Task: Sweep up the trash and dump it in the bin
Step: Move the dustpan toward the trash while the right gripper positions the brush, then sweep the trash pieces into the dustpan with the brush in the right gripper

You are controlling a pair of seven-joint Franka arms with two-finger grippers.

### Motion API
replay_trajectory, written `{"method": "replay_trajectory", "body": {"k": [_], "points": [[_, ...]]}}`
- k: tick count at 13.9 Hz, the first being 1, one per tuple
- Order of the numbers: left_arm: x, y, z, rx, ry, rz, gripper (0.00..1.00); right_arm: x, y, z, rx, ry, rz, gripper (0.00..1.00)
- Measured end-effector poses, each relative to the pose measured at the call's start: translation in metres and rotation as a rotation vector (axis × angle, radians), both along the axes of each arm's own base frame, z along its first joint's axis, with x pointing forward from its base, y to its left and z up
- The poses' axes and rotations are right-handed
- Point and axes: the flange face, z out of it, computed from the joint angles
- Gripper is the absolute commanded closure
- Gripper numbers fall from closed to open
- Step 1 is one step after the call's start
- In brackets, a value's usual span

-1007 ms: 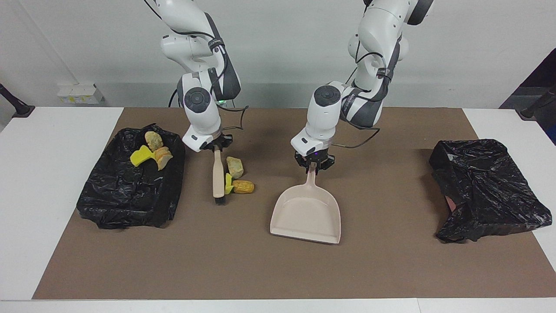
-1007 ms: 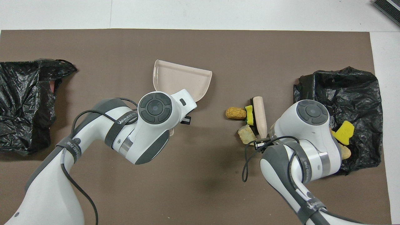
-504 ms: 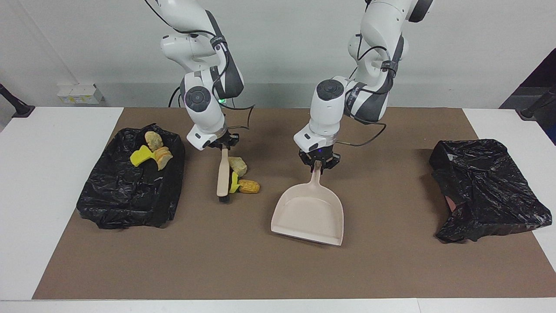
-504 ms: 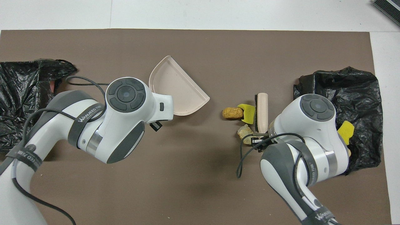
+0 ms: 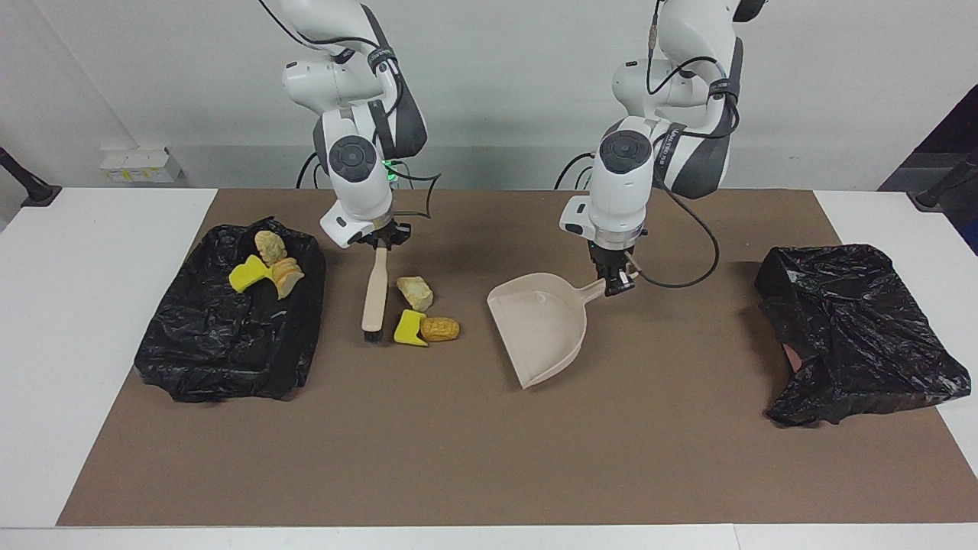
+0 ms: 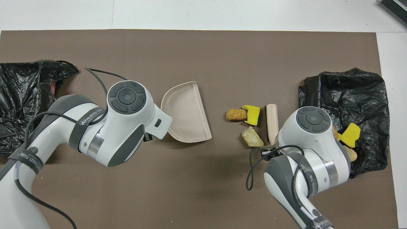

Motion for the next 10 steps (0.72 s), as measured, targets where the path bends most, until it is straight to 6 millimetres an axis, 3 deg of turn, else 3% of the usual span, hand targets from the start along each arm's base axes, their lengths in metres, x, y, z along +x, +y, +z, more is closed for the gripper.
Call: {"method": "replay_trajectory", "body": {"k": [4,10], "points": [[-0.023,-0.032,-0.020,-0.011,0.007,-0.076,1.00,-0.008,0.042,-0.022,0.039,0.033,0.058,1.00],[-0.046,-0.026,-0.038,0.024,0.040,-0.091,1.00,-0.024,0.122,-0.014,0.254,0.044,0.011,1.00]]}}
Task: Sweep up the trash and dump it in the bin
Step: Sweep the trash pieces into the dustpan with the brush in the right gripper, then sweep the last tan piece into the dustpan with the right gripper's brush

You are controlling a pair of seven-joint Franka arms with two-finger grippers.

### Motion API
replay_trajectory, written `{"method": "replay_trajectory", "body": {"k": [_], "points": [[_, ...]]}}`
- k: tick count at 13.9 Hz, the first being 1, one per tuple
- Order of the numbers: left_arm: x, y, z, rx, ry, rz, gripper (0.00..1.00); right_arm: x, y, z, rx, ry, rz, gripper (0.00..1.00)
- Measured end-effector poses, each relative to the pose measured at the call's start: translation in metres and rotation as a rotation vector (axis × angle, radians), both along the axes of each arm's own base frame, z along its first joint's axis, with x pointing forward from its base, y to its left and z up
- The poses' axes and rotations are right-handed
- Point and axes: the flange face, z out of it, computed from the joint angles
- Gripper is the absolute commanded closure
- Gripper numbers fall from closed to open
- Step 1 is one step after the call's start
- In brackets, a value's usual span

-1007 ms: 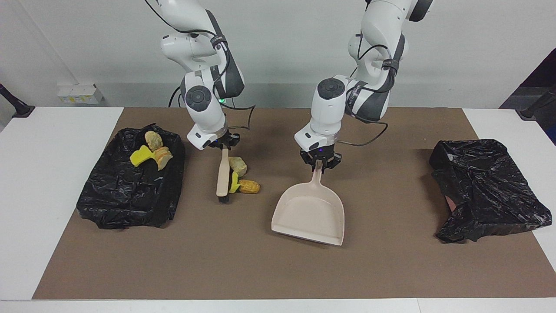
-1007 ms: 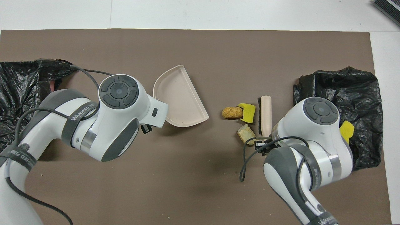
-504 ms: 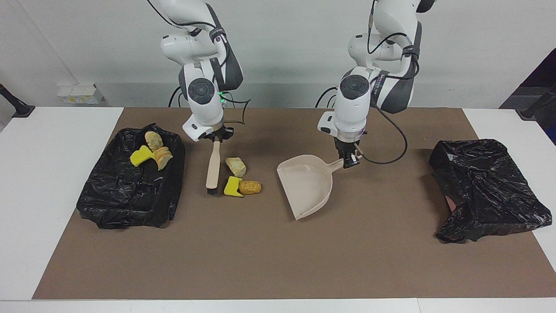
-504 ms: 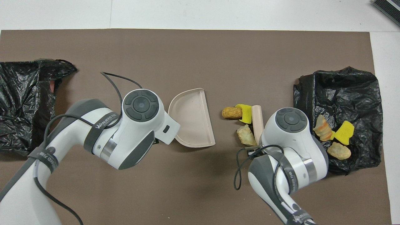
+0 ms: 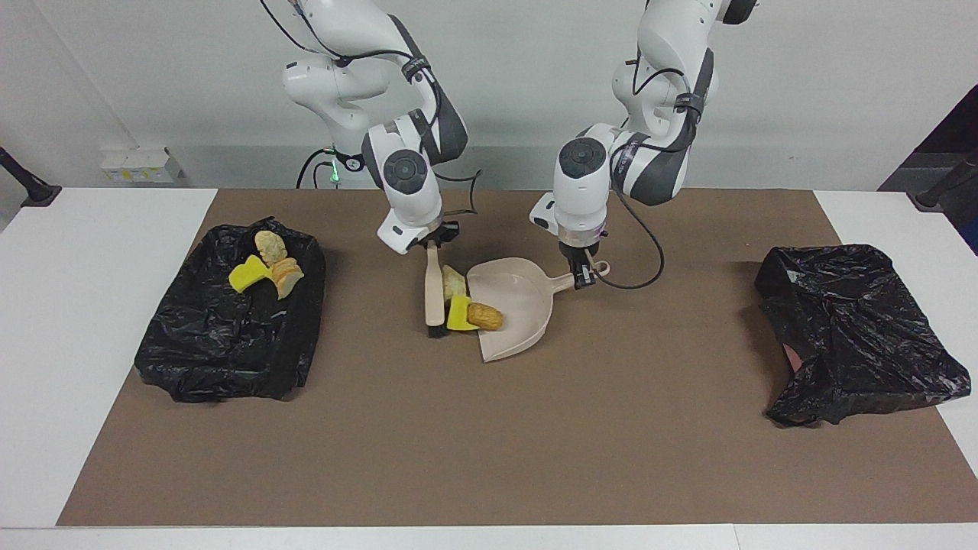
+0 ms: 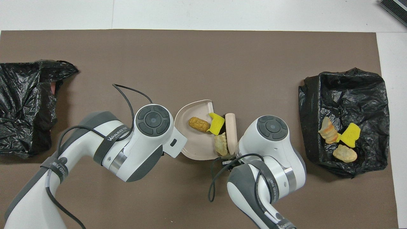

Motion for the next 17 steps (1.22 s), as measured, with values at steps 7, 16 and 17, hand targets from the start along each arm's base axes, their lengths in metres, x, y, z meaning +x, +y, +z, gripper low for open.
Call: {"method": "replay_trajectory", "body": {"k": [7,16,17], "points": [[-0.003,0.014,-0.004,0.004,0.004,-0.058,1.00,0.008,0.023,0.064,0.076,0.022,-0.045,1.00],[0.037,0.100,0.038,-0.057,-0.009,-0.146,1.00,-0.071,0.008,0.112,-0.211,0.053,0.020,1.00],[0.036,0.104,0.043,-0.058,-0.013,-0.149,1.00,-0.078,0.010,0.111,-0.218,0.053,0.027,1.00]]}}
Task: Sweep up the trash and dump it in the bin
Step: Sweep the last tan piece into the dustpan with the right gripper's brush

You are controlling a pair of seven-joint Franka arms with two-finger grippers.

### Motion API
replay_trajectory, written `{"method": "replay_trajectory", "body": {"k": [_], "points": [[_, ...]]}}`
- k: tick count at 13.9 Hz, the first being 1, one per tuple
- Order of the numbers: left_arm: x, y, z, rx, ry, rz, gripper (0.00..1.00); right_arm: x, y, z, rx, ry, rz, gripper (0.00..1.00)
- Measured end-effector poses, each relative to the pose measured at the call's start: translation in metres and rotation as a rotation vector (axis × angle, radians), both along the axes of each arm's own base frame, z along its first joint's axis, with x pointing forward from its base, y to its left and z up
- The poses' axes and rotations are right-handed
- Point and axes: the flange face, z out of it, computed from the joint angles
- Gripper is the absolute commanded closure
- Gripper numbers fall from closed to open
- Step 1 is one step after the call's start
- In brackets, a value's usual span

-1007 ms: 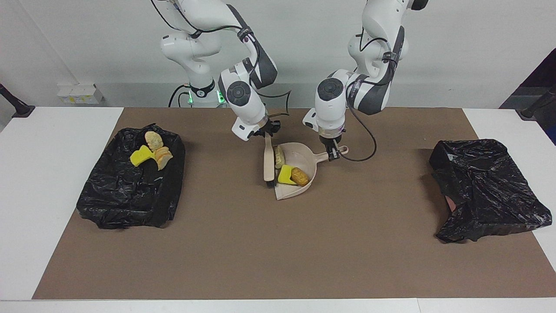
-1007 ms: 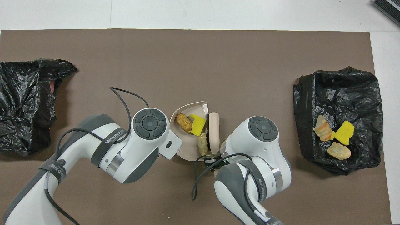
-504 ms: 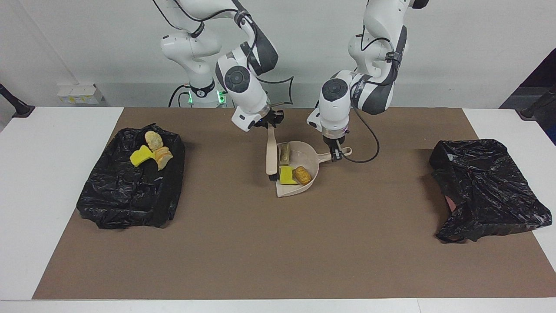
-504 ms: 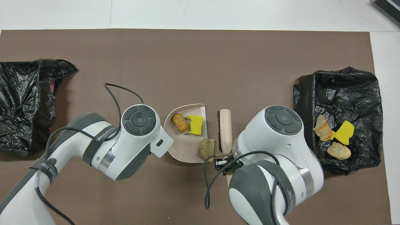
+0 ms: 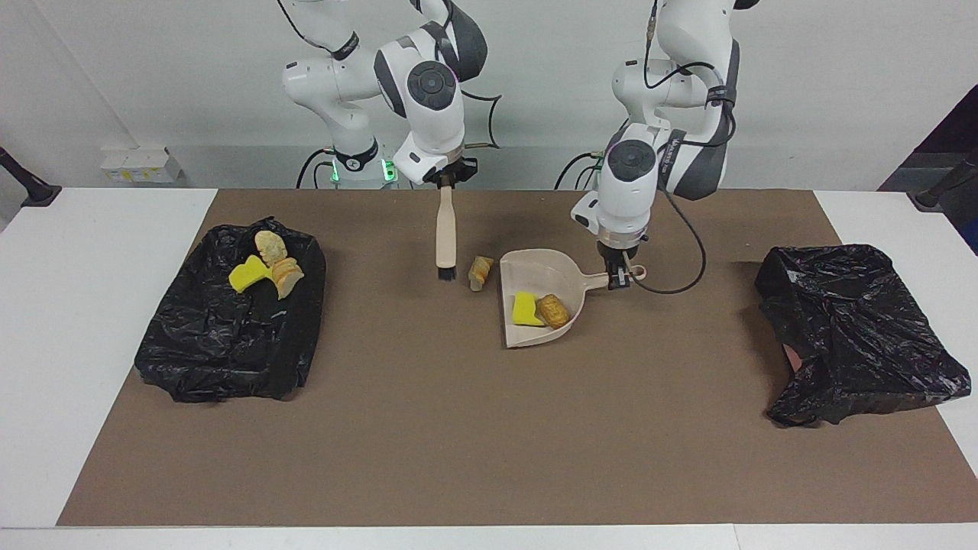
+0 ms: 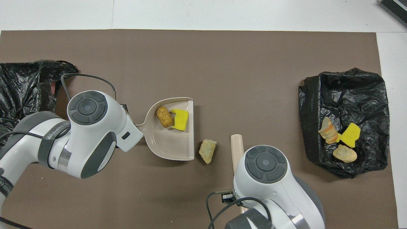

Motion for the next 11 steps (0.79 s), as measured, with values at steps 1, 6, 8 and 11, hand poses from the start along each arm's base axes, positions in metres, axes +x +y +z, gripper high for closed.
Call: {"method": "replay_trajectory", "body": {"k": [1,6,8,11], "points": [[-0.004,0.001,-0.001,0.003,0.005,-0.002,1.00,-0.004,-0.001,-0.002,-0.005,0.002,0.002,1.00],[-0.016,0.024,-0.040,0.016,0.046,0.029,1.00,-0.004,0.000,-0.045,0.042,0.004,-0.047,1.00],[-0.017,0.026,-0.047,0.003,0.024,0.028,1.00,-0.004,0.013,-0.062,0.083,0.008,-0.061,1.00],[-0.023,0.018,-0.052,0.002,0.013,0.074,1.00,-0.008,0.045,-0.089,0.149,0.004,-0.088,1.00]]}}
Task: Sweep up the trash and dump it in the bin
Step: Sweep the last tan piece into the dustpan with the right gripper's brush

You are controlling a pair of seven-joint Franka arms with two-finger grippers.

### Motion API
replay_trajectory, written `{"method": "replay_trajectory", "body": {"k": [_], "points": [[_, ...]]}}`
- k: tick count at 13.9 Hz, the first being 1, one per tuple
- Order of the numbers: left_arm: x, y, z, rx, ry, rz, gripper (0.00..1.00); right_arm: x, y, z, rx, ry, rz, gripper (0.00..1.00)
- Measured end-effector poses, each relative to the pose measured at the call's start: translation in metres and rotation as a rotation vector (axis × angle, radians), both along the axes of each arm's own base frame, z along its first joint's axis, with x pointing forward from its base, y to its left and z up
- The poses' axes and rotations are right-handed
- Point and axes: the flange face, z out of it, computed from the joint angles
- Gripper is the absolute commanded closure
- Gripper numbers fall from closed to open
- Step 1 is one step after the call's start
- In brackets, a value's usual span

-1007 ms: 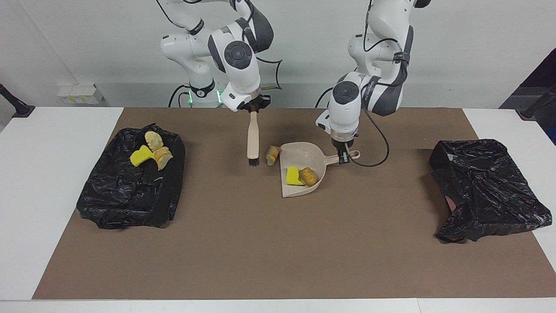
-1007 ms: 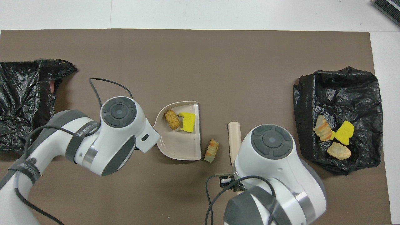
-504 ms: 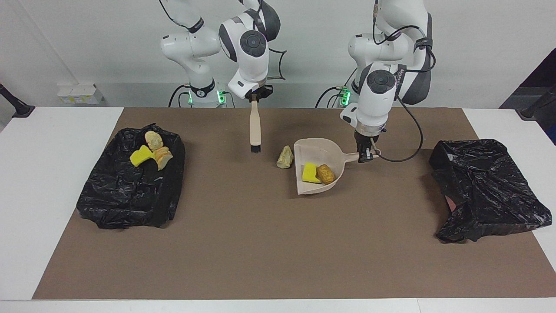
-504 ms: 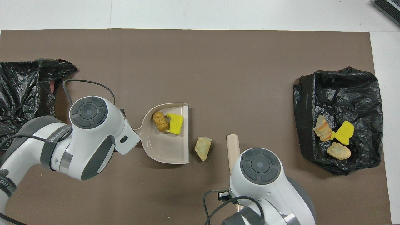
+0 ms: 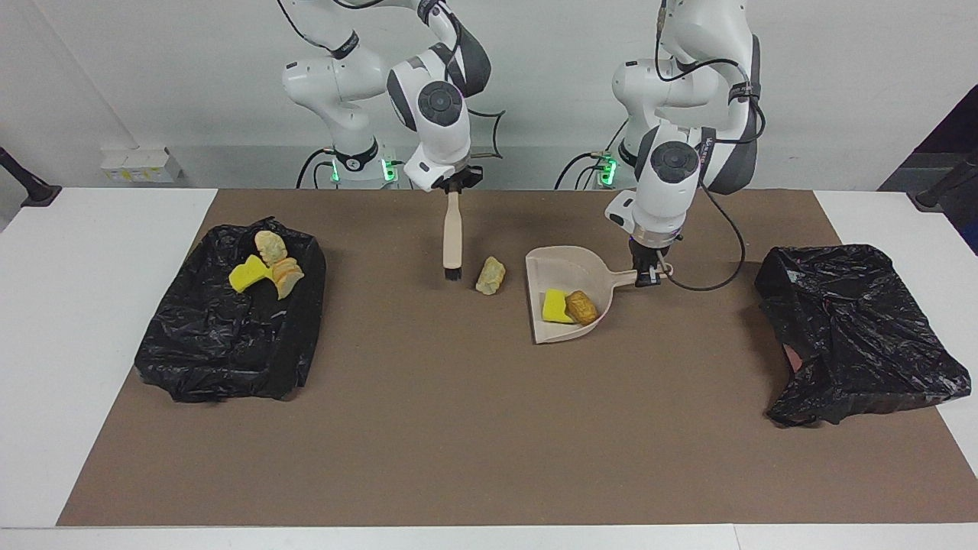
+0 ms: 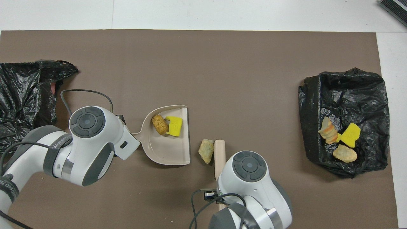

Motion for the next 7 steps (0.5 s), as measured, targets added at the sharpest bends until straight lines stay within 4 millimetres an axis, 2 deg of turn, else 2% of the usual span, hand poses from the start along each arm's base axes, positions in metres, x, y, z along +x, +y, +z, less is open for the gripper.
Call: {"method": "replay_trajectory", "body": {"k": [2,4,7], "points": [[-0.004,-0.011,0.001,0.007,-0.010,0.005,1.00,-0.002,0.028,-0.017,0.052,-0.033,-0.060,1.00],[-0.010,-0.022,0.000,0.011,-0.014,-0.010,1.00,-0.001,0.046,-0.023,0.122,-0.035,-0.121,1.00],[-0.013,-0.023,0.001,0.014,-0.018,-0.009,1.00,0.021,0.068,-0.002,0.231,-0.031,-0.207,1.00]]}}
